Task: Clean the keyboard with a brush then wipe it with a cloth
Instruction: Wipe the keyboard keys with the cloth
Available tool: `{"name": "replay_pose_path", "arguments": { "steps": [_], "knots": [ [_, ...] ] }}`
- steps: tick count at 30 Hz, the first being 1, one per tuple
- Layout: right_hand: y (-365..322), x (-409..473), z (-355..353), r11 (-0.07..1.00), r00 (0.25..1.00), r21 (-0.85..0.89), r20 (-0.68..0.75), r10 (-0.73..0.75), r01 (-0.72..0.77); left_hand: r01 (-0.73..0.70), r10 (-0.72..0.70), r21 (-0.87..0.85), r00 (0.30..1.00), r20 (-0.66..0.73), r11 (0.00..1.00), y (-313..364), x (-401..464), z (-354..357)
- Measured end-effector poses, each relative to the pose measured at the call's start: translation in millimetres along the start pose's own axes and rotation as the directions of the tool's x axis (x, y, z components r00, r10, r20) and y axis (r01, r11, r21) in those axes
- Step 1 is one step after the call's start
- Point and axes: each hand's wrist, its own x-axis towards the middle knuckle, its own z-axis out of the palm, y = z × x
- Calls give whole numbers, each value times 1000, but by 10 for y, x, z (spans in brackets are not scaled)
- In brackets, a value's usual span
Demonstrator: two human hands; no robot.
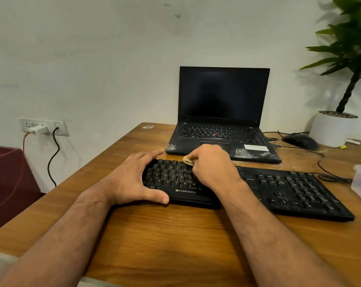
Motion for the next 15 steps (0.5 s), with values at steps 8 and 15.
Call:
{"name": "replay_pose_path", "arguments": {
  "steps": [8, 15],
  "knots": [
    [114, 14, -7, 999, 999, 7, 16, 44, -44, -4, 4, 6, 1000, 5, 1000, 10, 0, 20],
    [150, -117, -21, 991, 996, 113, 55, -76, 70, -6, 7, 19, 1000, -5, 1000, 25, -27, 26]
  ]
}}
